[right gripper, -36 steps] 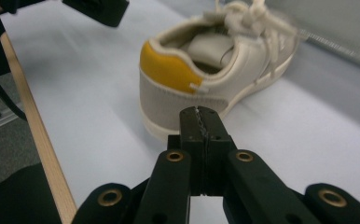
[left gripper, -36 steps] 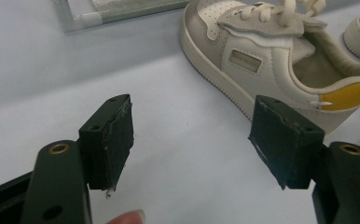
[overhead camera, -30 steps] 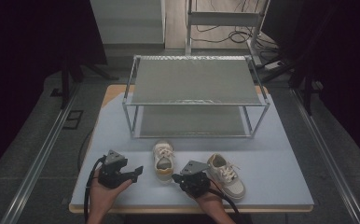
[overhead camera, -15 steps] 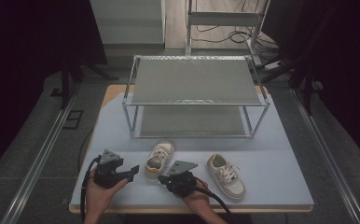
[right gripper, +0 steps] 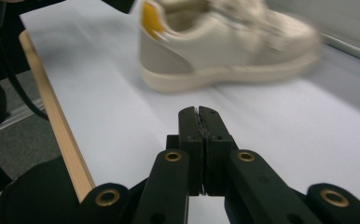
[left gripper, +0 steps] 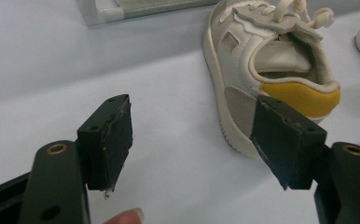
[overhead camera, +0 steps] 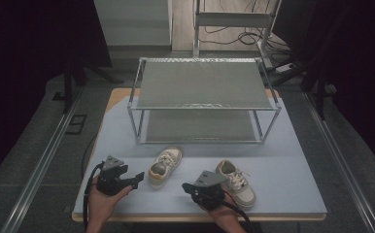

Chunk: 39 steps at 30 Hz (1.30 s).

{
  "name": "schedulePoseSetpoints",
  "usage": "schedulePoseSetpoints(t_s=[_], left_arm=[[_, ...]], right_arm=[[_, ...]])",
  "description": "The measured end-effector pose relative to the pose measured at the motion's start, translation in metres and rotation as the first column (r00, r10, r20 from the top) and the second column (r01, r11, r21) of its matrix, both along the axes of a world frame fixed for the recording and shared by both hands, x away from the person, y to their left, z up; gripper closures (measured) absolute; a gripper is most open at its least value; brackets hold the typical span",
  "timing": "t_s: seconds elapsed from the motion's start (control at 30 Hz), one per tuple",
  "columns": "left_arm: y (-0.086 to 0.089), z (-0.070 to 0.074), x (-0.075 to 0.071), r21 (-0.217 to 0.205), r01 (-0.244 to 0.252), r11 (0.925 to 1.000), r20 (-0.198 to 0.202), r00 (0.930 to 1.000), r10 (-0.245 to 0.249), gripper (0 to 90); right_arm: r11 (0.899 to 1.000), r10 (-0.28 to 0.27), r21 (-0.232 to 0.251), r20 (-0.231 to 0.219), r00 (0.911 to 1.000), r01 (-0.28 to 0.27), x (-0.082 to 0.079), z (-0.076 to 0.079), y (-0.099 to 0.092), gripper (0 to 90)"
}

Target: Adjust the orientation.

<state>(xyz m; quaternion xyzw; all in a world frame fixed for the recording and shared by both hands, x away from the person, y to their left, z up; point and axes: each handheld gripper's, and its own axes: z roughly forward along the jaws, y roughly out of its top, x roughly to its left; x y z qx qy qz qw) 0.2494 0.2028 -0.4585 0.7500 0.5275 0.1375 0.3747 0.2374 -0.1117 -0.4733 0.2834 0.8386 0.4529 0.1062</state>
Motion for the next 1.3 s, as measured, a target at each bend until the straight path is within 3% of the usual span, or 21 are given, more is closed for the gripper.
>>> schedulePoseSetpoints(t_s=[0.07,0.1,0.17,0.2,0.23,0.3,0.53,0.7,0.8,1.2,1.3], left_arm=[[-0.001,0.000,0.001,0.000,0.003,1.0000,-0.001,1.0000,-0.003,29.1],[-0.002,0.000,0.002,0.000,0.007,1.0000,0.000,1.0000,-0.007,29.0],[-0.003,0.000,0.002,0.002,0.010,1.0000,0.002,1.0000,-0.010,29.0],[-0.004,0.000,0.003,0.000,0.014,0.9999,0.003,0.9999,-0.014,28.9],[-0.004,0.000,0.003,0.000,0.014,0.9999,0.003,0.9999,-0.014,28.8],[-0.004,-0.001,0.005,0.003,0.015,0.9999,0.000,0.9999,-0.015,28.6],[-0.004,0.000,0.007,0.001,0.025,0.9997,0.005,0.9997,-0.025,28.6],[-0.001,-0.001,0.008,0.002,0.017,0.9999,0.001,0.9999,-0.017,28.5],[0.000,-0.001,0.008,0.004,0.007,1.0000,-0.002,1.0000,-0.007,28.5],[0.000,-0.004,0.008,0.010,0.010,0.9999,-0.009,0.9999,-0.010,28.3],[0.002,-0.004,0.008,0.013,0.002,0.9999,-0.009,1.0000,-0.002,28.2]], right_arm=[[1.000,-0.014,0.002,0.001,0.9999,0.014,-0.002,0.001,-0.008,88.4],[0.999,-0.044,0.011,0.005,0.9990,0.044,-0.007,0.003,-0.024,88.3],[0.998,-0.059,0.015,0.009,0.9982,0.059,-0.009,0.005,-0.032,88.1],[0.996,-0.088,0.022,0.013,0.9960,0.088,-0.014,0.007,-0.047,87.4],[0.996,-0.088,0.022,0.013,0.9960,0.088,-0.014,0.007,-0.047,87.4],[0.991,-0.134,0.020,0.012,0.9909,0.134,-0.019,0.007,-0.067,87.4],[0.978,-0.210,0.011,-0.011,0.9777,0.210,-0.030,-0.003,-0.100,88.5],[0.972,-0.236,-0.004,-0.033,0.9712,0.236,-0.036,-0.013,-0.113,88.7],[0.972,-0.235,0.015,-0.045,0.9710,0.236,-0.035,-0.014,-0.119,89.6],[0.973,-0.228,0.015,-0.062,0.9717,0.229,-0.032,-0.013,-0.124,89.8],[0.967,-0.253,0.015,-0.066,0.9653,0.254,-0.029,-0.013,-0.132,89.8]])
